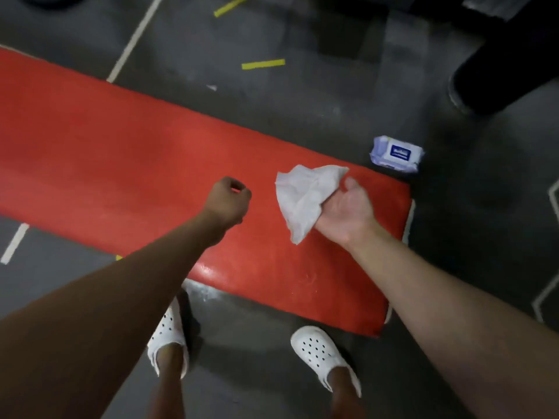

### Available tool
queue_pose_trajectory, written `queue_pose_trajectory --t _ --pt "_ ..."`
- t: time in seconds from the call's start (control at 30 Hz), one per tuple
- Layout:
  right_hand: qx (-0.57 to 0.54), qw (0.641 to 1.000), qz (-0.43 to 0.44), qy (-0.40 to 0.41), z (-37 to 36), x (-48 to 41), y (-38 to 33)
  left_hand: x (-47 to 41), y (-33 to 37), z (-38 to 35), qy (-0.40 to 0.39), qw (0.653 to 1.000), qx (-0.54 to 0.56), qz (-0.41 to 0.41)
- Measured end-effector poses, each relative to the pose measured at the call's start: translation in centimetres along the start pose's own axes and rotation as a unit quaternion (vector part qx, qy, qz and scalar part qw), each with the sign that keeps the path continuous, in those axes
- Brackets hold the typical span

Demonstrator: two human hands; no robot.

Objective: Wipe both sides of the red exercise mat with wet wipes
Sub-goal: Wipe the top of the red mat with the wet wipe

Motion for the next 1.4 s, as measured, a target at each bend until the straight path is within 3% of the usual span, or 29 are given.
queue_pose_trajectory --t 0.17,0.37,0.47,0.57,0.67,0.7,0.77,0.8,0.9,1.0,1.1,1.23,1.4 --pt "0.017 0.992 0.120 -0.024 1.1 -4.9 -0.6 -7.2 -0.8 -2.6 -0.064 0.975 -0.152 -0.147" --pt "0.012 0.976 0.205 0.074 6.5 -17.5 0.9 -16.8 -7.7 -9.7 -0.098 0.919 -0.257 -0.281" --pt "0.113 0.929 0.298 0.186 10.6 -25.1 0.1 -22.2 -11.7 -15.1 -0.101 0.882 -0.294 -0.354" --pt "0.140 0.902 0.369 0.173 12.0 -31.5 -0.6 -26.6 -14.7 -20.0 -0.118 0.835 -0.337 -0.418" --pt "0.220 0.839 0.477 0.142 12.0 -36.8 -1.9 -30.2 -16.0 -24.2 -0.145 0.747 -0.480 -0.436" --pt "0.312 0.802 0.492 0.134 11.9 -38.5 -2.1 -31.4 -15.6 -25.3 -0.144 0.721 -0.521 -0.435" --pt "0.527 0.653 0.501 0.211 12.6 -41.3 -3.0 -33.4 -14.1 -27.0 -0.135 0.690 -0.568 -0.428" --pt "0.571 0.590 0.512 0.253 13.1 -42.3 -3.4 -34.2 -13.7 -27.4 -0.136 0.684 -0.587 -0.412" --pt "0.629 0.494 0.550 0.241 13.8 -43.5 -2.7 -35.6 -14.4 -27.9 -0.145 0.661 -0.640 -0.364" --pt "0.676 0.420 0.571 0.201 13.9 -44.9 -2.1 -36.0 -16.0 -28.5 -0.146 0.655 -0.643 -0.369" --pt "0.734 0.392 0.525 0.179 13.8 -47.3 -1.9 -35.8 -15.9 -28.8 -0.147 0.667 -0.639 -0.355" --pt "0.785 0.330 0.474 0.226 14.3 -51.1 -4.6 -35.3 -15.7 -29.1 -0.161 0.679 -0.632 -0.337" --pt "0.725 0.387 0.448 0.353 12.6 -53.0 -9.3 -34.6 -15.1 -28.3 -0.180 0.707 -0.611 -0.307"
Point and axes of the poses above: each hand's wrist, its own x-axis away from the middle knuckle, its own z-axis out of the back of the hand, y = z × x, the point moved 4 cm from there along -x, towards the middle knuckle, and after that the axes turned 8 degrees about y, right-handed, at the moved point
